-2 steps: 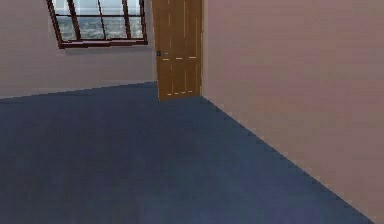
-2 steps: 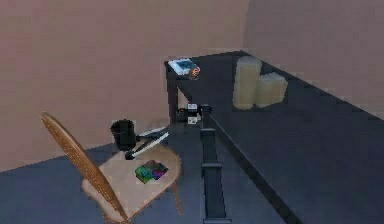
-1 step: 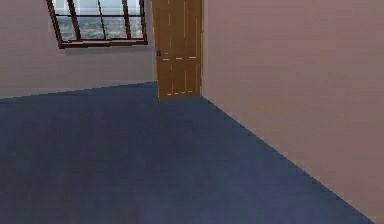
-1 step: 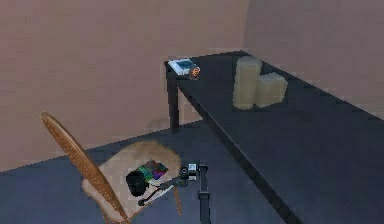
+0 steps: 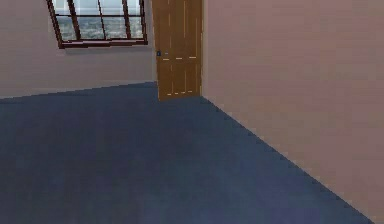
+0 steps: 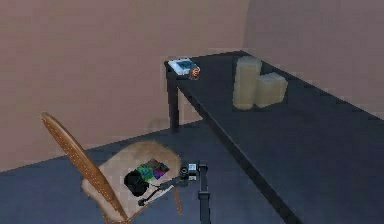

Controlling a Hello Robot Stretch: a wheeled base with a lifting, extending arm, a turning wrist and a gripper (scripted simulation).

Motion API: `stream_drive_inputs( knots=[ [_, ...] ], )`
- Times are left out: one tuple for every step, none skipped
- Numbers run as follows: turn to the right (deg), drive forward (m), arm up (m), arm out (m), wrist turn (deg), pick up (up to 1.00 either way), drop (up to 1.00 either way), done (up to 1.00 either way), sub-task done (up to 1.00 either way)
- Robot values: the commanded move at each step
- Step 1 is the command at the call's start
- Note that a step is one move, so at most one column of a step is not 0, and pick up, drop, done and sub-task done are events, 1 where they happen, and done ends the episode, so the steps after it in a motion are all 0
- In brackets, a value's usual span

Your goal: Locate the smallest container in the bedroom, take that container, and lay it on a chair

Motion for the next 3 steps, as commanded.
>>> stream_drive_inputs(
  knots=[
    [0.0, 0.0, 0.1, 0.0, 0.0, 0.0, 0.0, 0.0, 0.0],
    [0.0, 0.0, 0.0, -0.08, 0.0, 0.0, 0.0, 0.0, 0.0],
    [0.0, 0.0, 0.0, 0.0, 0.0, 0.0, 0.0, 1.0, 0.0]
  ],
)
